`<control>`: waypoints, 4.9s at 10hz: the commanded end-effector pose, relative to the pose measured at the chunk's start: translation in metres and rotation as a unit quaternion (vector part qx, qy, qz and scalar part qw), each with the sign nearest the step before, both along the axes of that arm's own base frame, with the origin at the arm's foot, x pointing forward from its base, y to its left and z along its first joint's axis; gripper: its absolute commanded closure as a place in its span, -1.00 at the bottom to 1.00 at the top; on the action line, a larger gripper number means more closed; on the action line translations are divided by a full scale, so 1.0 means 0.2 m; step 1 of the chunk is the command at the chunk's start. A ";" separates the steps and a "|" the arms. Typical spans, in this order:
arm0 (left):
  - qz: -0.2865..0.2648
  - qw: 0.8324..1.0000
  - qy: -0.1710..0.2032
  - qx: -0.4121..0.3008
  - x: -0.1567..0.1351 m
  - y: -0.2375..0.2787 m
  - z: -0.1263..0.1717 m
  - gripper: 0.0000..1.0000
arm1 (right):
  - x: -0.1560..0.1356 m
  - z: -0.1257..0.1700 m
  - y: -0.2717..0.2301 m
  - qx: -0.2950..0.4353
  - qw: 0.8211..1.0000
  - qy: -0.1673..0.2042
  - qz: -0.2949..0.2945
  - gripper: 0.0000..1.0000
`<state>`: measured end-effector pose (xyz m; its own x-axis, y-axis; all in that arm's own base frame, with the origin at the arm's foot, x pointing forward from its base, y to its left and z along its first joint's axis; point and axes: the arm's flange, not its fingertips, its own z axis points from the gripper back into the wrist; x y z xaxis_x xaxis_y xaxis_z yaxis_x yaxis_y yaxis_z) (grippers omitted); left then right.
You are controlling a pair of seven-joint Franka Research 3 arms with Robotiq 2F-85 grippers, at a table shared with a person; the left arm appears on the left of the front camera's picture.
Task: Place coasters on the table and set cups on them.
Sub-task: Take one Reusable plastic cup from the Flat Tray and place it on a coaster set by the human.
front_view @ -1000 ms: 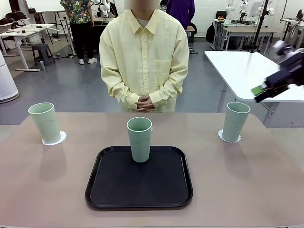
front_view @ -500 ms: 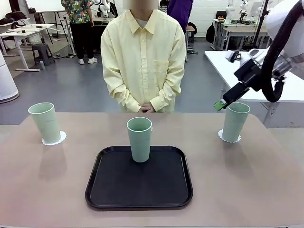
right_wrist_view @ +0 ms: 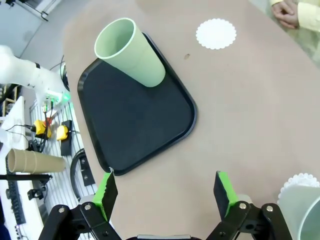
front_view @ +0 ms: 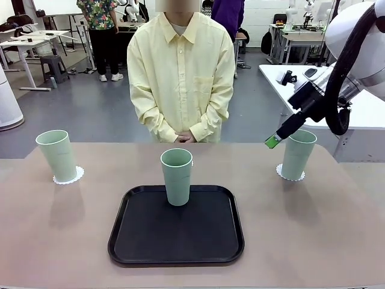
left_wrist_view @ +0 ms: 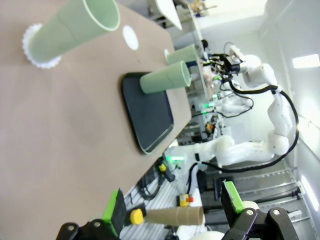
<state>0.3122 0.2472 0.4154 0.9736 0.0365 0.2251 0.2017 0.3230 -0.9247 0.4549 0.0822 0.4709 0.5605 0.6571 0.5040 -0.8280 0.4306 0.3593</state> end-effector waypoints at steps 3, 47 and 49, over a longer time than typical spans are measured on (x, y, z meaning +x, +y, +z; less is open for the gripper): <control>-0.001 1.000 0.000 0.000 -0.01 0.01 0.00 -1.00 | 0.01 0.02 0.01 -0.002 1.000 0.006 -0.015 -1.00; -0.001 1.000 0.000 0.000 -0.01 0.01 0.00 -1.00 | -0.06 -1.00 0.80 0.275 0.909 -0.238 0.203 -1.00; -0.001 1.000 0.000 0.000 -0.01 0.01 0.00 -1.00 | -0.05 -1.00 0.80 0.281 0.907 -0.239 0.202 -1.00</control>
